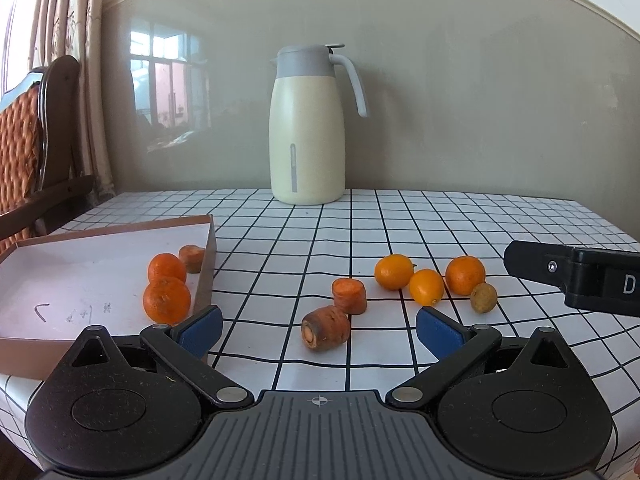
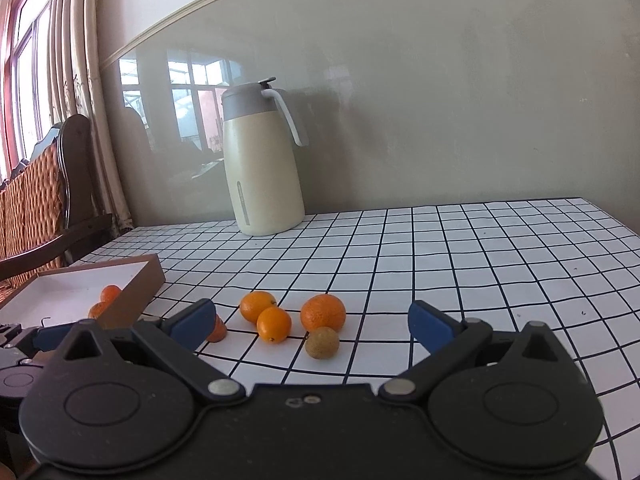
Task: Organize fruits
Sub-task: 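Move both open tools back toward the remaining fruit on the table, then grasp the dark carrot chunk with the left tool while the right tool grasps the small brown fruit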
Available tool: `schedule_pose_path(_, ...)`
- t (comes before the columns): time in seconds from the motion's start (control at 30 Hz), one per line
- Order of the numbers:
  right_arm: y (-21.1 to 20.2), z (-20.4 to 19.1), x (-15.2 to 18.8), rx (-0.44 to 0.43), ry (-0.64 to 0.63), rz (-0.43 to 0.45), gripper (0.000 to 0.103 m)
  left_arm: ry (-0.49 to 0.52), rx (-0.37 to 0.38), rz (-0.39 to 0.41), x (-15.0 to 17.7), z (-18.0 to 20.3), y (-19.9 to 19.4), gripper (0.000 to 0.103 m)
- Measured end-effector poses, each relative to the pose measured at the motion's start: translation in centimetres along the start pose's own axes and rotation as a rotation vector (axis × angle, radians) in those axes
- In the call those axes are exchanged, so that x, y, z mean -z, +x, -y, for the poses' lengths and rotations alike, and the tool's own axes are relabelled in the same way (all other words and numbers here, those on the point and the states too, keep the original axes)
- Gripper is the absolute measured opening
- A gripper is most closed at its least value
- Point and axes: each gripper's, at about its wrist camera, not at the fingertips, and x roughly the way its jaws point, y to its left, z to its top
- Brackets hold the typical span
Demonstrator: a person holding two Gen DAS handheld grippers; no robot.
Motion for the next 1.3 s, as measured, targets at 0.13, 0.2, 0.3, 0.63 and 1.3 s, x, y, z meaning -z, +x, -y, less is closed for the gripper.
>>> schedule_pose_path(0.13,0.3,0.1,0.0,0.004,0.004,-0.007,0.097,0.002,-0.008,-0.004,0.0,0.1,0.3,0.103)
schedule_pose_path(0.2,0.5,0.1,-0.1,0.001,0.014,-0.011,0.097,-0.004,-0.013,-0.005,0.1,0.1,0.5,0.103)
schedule_pose_path(0.3,0.6,0.2,-0.1,0.002,0.022,-0.011,0.097,-0.019,-0.012,-0.011,0.2,0.1,0.9,0.094)
schedule_pose_path(0.63,1.8,0.2,0.1,0.024,0.011,-0.047,0.095,-0.022,-0.022,-0.058,0.4,0.4,2.8,0.081)
schedule_pose_path(1.3,7.1,0.7,0.5,0.045,0.078,-0.217,0.045,-0.056,-0.011,-0.125,0.7,0.5,5.7,0.041)
